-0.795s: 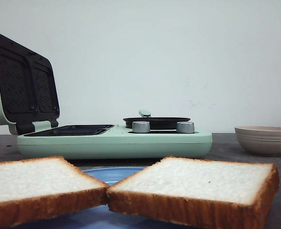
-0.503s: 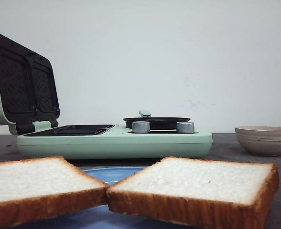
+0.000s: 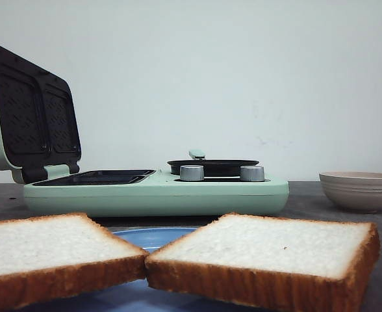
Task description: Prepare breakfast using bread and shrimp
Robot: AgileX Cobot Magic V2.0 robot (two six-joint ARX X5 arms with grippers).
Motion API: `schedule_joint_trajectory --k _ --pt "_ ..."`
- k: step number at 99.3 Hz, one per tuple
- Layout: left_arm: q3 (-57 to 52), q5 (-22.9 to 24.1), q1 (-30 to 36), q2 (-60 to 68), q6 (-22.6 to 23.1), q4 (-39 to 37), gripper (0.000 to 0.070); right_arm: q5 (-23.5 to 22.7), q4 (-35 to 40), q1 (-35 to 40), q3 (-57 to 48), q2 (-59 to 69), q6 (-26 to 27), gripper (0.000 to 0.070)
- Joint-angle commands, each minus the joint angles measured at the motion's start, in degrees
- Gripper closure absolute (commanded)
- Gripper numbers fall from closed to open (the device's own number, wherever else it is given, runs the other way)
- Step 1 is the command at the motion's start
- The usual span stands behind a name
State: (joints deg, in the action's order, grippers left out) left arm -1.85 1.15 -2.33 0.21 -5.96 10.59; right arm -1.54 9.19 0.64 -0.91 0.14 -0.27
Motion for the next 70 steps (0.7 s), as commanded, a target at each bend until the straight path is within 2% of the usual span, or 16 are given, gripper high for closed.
schedule_joint_trajectory --k 1,50,70 --pt "1.05 -0.02 0.09 -0.04 -0.15 0.15 0.07 0.04 -0.59 -0.13 0.2 0.07 -0.61 0.0694" --pt "1.05 -0.02 0.09 -0.04 -0.15 0.13 0.07 0.02 -1.31 -0.13 0.2 0.07 -0.46 0.0694" --pt "1.05 -0.02 0.09 -0.04 -0.15 0.13 0.07 -0.17 -6.05 -0.13 0.2 0.07 5.75 0.0694"
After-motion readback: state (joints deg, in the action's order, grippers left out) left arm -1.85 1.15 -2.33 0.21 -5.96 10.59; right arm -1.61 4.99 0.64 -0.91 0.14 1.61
